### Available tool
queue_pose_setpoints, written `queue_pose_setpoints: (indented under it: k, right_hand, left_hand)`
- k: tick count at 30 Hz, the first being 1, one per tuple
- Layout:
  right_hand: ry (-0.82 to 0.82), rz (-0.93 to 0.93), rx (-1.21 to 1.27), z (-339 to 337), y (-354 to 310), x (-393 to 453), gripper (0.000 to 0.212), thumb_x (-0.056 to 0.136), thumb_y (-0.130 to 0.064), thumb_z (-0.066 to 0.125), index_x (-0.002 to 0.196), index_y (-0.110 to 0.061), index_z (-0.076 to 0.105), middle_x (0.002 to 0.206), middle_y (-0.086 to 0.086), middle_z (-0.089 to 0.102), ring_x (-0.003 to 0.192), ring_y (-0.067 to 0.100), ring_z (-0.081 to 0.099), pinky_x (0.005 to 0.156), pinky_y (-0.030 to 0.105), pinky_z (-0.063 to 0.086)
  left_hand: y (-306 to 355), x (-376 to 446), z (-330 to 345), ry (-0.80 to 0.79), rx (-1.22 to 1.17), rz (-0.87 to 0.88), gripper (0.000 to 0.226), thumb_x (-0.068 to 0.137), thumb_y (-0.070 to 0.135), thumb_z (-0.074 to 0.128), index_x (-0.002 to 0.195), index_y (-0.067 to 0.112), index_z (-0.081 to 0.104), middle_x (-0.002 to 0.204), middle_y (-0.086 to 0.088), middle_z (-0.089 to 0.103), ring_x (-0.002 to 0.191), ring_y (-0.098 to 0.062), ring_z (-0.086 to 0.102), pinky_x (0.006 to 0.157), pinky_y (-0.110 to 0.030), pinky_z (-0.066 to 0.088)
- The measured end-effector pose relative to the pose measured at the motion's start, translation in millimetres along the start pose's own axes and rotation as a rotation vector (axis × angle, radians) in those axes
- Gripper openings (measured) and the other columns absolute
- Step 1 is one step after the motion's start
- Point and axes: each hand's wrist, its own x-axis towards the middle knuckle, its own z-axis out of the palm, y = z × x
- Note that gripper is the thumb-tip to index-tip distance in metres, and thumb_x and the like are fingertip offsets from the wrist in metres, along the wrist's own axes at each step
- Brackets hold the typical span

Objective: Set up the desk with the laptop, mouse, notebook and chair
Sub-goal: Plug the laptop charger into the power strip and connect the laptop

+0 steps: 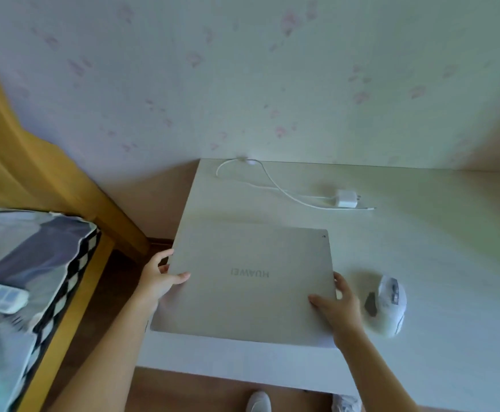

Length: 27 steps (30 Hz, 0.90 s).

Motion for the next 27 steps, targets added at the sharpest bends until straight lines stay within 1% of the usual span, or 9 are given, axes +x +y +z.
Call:
queue_pose_setpoints:
  k: [3,5,11,13,15,17,21,24,27]
  right_hand:
    - [-0.043,0.035,-0.01,27,15,-10,0.058,0.07,0.012,0.067,0.116,-0.021,0.052,0.111,0.005,0.058,0.078,0.016,0.06,0.052,0.025,0.045]
    - [-0.063,0.063,-0.012,41,25,-15,0.057,0.069,0.013,0.065,0.114,-0.02,0.053,0.11,0.005,0.059,0.077,0.019,0.062,0.051,0.024,0.047]
    - [-0.113,0.122,-0.057,57,45,-21,0.059,0.069,0.014,0.063,0.119,-0.017,0.053,0.108,0.001,0.061,0.081,0.022,0.063,0.046,0.016,0.045]
    - [-0.11,0.119,-0.077,60,48,-20,0.062,0.067,0.009,0.067,0.12,-0.018,0.053,0.113,0.004,0.06,0.087,0.025,0.063,0.052,0.022,0.05]
    - [-0.087,0.101,-0.124,62,50,-19,0.064,0.057,-0.006,0.071,0.117,-0.024,0.056,0.117,0.005,0.055,0.094,0.029,0.061,0.068,0.038,0.056]
    - [-0.069,0.092,-0.161,64,53,-16,0.064,0.053,-0.012,0.071,0.115,-0.027,0.058,0.117,0.004,0.047,0.097,0.029,0.059,0.08,0.048,0.055]
    - [-0.073,0.091,-0.178,63,56,-11,0.056,0.05,-0.018,0.067,0.106,-0.029,0.064,0.115,0.008,0.051,0.09,0.03,0.063,0.078,0.049,0.056]
    - [-0.061,0.094,-0.191,60,61,-4,0.06,0.049,-0.025,0.066,0.109,-0.029,0.064,0.115,0.009,0.056,0.087,0.029,0.065,0.075,0.047,0.057]
    - [-0.014,0.087,-0.21,57,63,1,0.063,0.049,-0.028,0.069,0.112,-0.027,0.062,0.116,0.01,0.055,0.092,0.029,0.063,0.079,0.049,0.056]
  left_hand:
    - [-18,4,-22,0.048,0.017,-0.017,0.067,0.073,0.005,0.08,0.13,0.022,0.051,0.123,-0.009,0.056,0.109,-0.027,0.052,0.091,-0.049,0.046]
    - [-28,8,-33,0.069,0.023,-0.026,0.068,0.073,0.007,0.08,0.132,0.022,0.049,0.126,-0.009,0.054,0.115,-0.028,0.049,0.095,-0.051,0.043]
    - [-51,18,-46,0.116,0.035,-0.059,0.066,0.075,0.006,0.078,0.132,0.022,0.048,0.13,-0.011,0.051,0.116,-0.03,0.047,0.095,-0.051,0.041]
    - [-56,21,-45,0.118,0.029,-0.072,0.066,0.076,0.005,0.078,0.133,0.021,0.048,0.131,-0.012,0.051,0.118,-0.032,0.047,0.095,-0.05,0.041]
    - [-58,24,-44,0.121,0.018,-0.081,0.066,0.076,0.003,0.077,0.133,0.02,0.047,0.132,-0.013,0.051,0.12,-0.033,0.046,0.096,-0.051,0.041]
    - [-58,27,-44,0.125,0.025,-0.079,0.065,0.077,0.004,0.077,0.133,0.021,0.048,0.132,-0.013,0.05,0.12,-0.033,0.046,0.097,-0.052,0.041]
    - [-58,31,-44,0.124,0.022,-0.082,0.065,0.077,0.002,0.076,0.132,0.021,0.047,0.13,-0.013,0.051,0.118,-0.034,0.047,0.095,-0.053,0.042]
    - [-58,31,-39,0.115,0.015,-0.072,0.065,0.077,-0.001,0.075,0.132,0.019,0.047,0.125,-0.012,0.053,0.111,-0.03,0.049,0.091,-0.049,0.043]
    - [-58,31,-29,0.097,0.011,-0.058,0.064,0.076,0.0,0.076,0.13,0.018,0.048,0.112,-0.006,0.053,0.102,-0.024,0.049,0.086,-0.044,0.043]
